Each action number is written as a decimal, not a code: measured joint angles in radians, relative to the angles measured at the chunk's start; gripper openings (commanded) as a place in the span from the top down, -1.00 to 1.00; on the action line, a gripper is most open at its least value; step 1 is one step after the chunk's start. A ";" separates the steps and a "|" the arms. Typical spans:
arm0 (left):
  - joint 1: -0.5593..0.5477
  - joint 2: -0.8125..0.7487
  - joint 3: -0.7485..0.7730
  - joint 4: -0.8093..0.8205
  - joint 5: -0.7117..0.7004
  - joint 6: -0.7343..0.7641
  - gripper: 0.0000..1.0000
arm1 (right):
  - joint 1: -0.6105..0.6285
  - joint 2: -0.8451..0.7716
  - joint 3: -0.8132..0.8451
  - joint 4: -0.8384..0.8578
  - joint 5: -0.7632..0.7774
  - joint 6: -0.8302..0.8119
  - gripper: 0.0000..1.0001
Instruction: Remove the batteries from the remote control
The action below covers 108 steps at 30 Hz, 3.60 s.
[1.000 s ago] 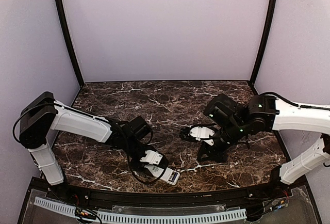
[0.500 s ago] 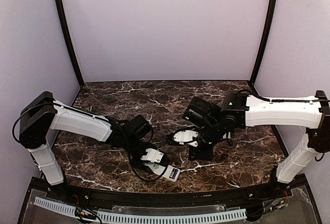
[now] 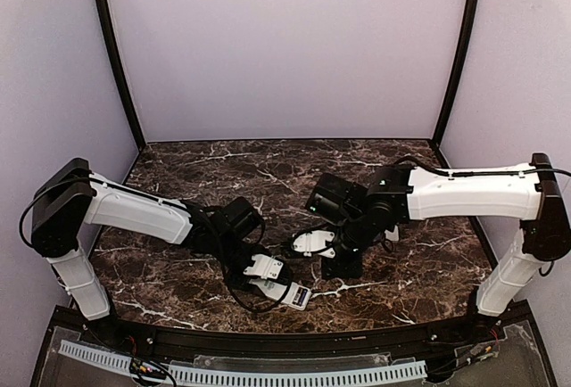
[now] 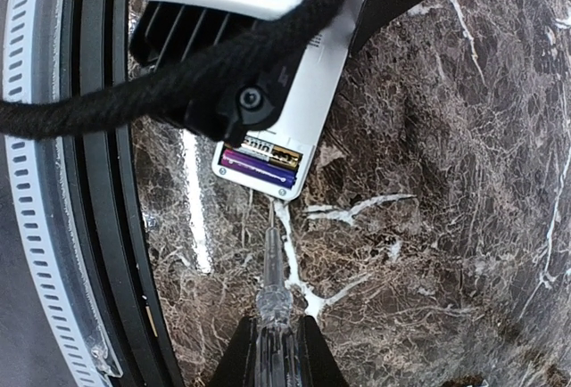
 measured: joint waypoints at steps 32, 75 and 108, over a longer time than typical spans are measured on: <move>-0.002 -0.002 0.000 -0.003 -0.006 -0.003 0.99 | -0.022 0.055 0.000 0.053 0.000 -0.043 1.00; -0.005 -0.002 0.001 -0.018 -0.011 -0.021 0.99 | -0.026 0.073 0.001 0.064 -0.019 -0.037 1.00; -0.038 -0.078 -0.099 0.129 -0.191 0.041 0.99 | -0.050 0.139 0.115 0.052 -0.139 -0.092 1.00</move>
